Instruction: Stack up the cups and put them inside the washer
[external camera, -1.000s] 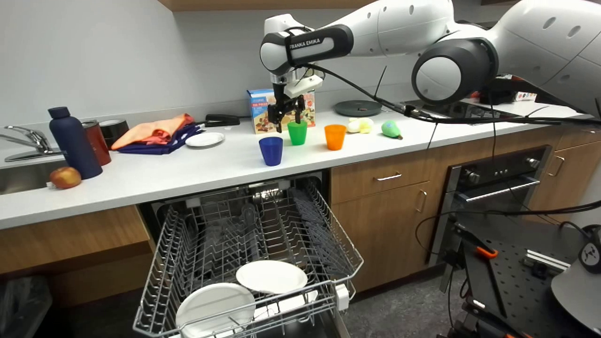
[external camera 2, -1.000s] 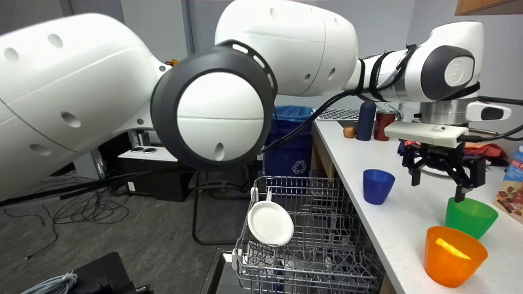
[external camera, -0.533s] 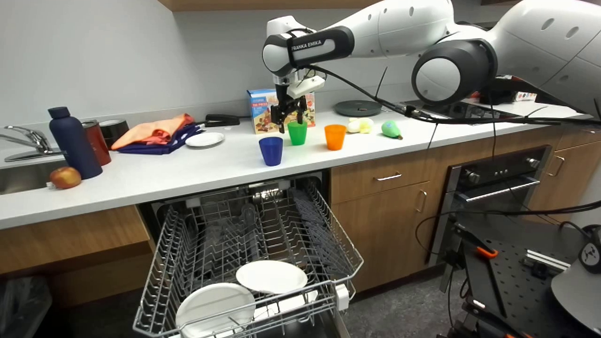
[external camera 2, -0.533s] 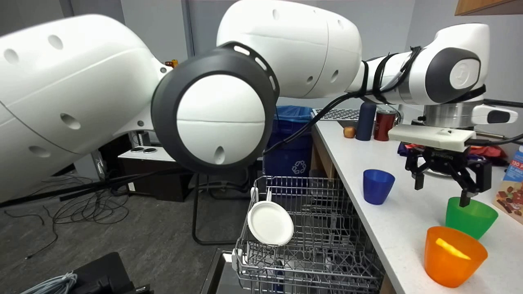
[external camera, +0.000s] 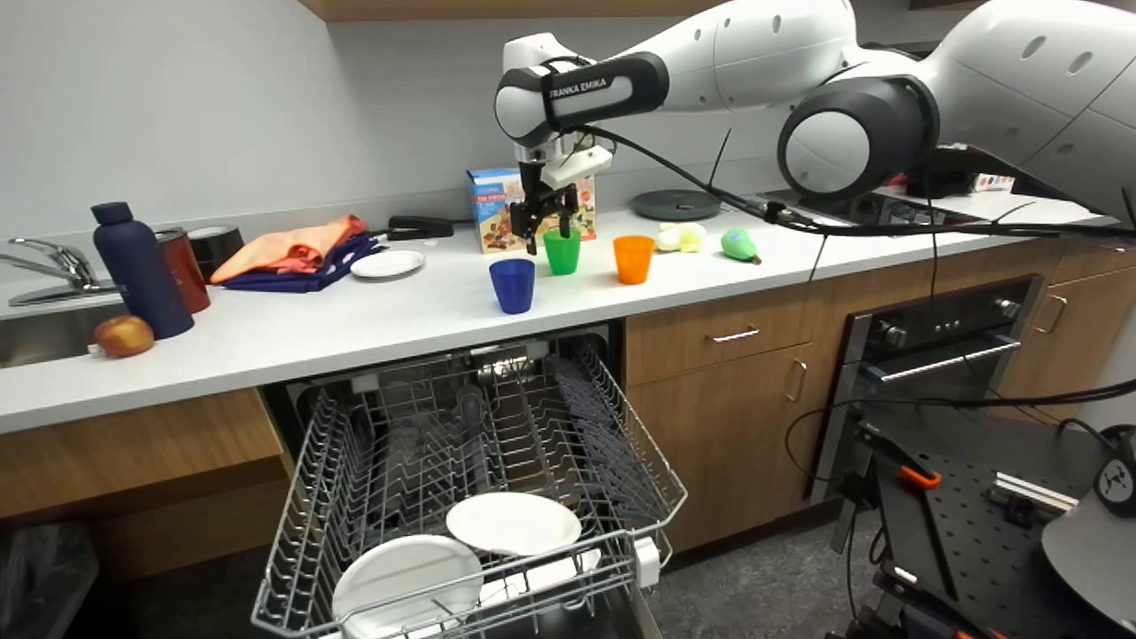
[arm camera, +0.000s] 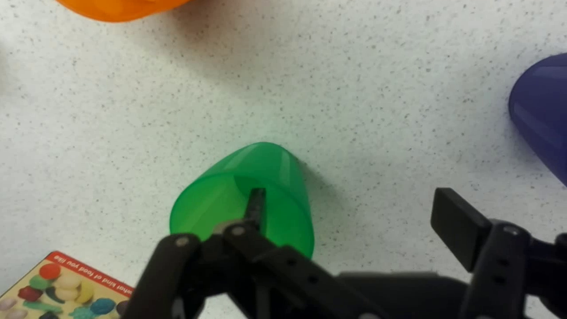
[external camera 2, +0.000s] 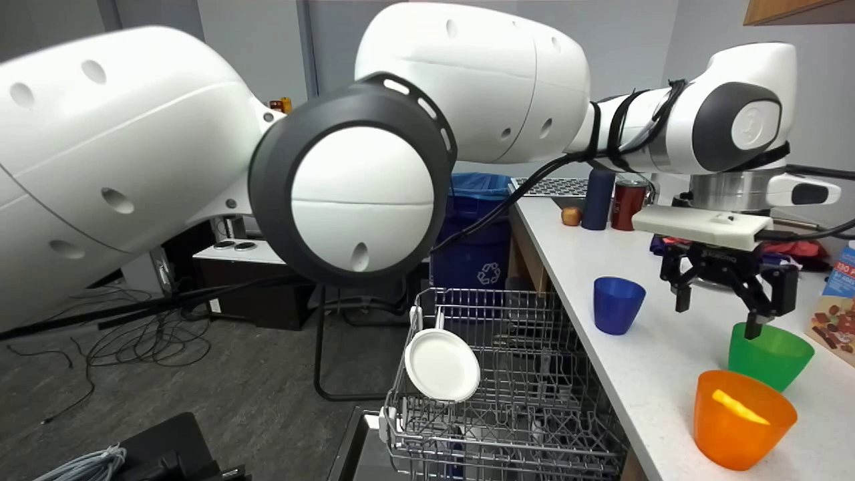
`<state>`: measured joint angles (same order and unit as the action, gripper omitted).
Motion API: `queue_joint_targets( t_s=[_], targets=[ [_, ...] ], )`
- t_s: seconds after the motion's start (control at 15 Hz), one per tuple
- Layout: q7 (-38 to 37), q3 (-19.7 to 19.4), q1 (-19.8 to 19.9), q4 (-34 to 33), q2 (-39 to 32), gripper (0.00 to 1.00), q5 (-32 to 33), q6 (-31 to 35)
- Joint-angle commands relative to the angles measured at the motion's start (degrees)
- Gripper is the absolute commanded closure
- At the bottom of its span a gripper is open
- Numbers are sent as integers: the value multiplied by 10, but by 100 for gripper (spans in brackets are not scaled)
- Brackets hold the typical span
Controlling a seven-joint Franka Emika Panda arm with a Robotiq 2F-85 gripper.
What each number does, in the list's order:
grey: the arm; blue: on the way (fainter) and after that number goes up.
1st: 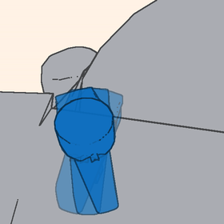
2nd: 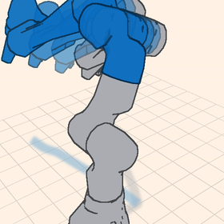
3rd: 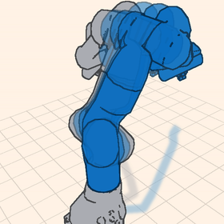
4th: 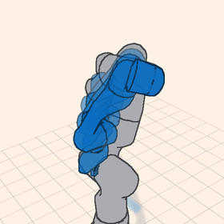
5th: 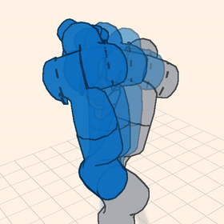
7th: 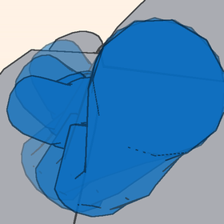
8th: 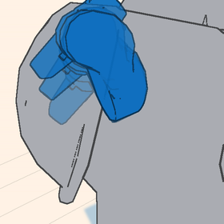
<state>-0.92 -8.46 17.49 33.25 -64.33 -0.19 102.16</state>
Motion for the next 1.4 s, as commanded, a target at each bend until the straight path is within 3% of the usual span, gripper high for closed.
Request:
queue_joint_targets(
  t_s=[0.0, 0.6, 1.13, 1.2, 1.33],
  targets=[
    [-1, 7, 2, -36, -24, 31, -7, 7],
    [-9, 11, 3, -44, -22, 99, -11, 21],
    [-9, 39, -17, -58, 7, 99, -27, 47],
    [-7, 50, -20, -115, -17, 99, -25, 22],
    [-8, 57, -38, -132, -10, 99, -19, 15]
  ],
)
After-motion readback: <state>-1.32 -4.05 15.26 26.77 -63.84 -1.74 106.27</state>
